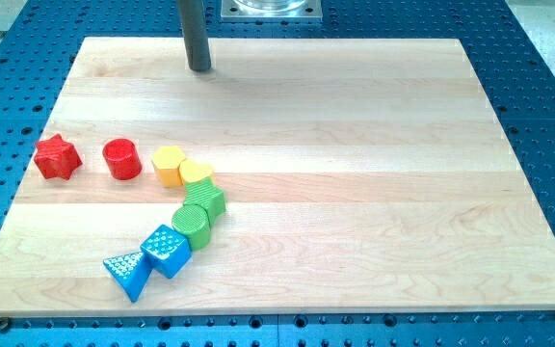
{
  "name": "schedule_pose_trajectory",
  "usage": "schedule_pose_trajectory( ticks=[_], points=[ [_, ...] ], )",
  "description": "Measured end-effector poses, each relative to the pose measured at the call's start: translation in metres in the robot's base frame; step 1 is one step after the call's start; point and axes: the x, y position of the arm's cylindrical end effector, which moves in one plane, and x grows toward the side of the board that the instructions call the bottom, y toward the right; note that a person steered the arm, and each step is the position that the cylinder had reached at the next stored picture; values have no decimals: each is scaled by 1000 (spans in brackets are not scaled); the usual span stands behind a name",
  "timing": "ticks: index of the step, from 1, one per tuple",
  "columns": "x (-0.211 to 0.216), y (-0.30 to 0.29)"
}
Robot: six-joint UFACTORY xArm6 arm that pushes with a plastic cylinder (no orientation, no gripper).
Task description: Adjust the yellow blocks
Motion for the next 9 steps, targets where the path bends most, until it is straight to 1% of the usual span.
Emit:
schedule_pose_trajectory(
  ticks=[2,3,4,5,6,7,8,9],
  points=[
    [7,8],
    [59,46],
    [104,46],
    [134,22],
    [154,46],
    [191,63],
    [228,102],
    [236,121]
  ],
)
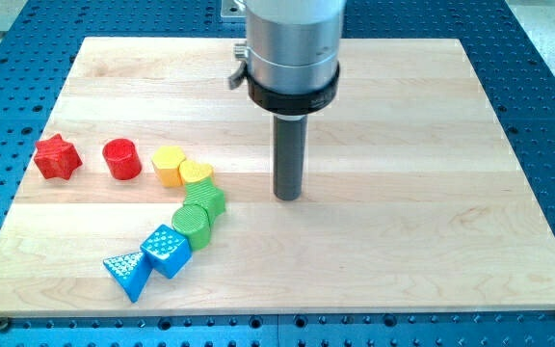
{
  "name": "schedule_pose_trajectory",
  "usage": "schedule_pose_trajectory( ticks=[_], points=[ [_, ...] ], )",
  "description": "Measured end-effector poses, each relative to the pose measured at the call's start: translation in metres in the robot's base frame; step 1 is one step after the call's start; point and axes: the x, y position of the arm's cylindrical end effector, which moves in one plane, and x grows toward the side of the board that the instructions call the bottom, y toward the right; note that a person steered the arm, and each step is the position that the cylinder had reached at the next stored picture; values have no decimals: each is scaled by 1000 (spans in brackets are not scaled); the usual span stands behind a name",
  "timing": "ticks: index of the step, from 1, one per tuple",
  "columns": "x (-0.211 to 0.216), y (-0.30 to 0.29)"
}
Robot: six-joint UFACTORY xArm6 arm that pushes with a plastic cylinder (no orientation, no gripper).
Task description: Adjust the yellow blocks
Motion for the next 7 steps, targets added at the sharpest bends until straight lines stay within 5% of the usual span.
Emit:
schedule_pose_trajectory(
  ticks=[7],
  points=[
    [-8,-69]
  ],
)
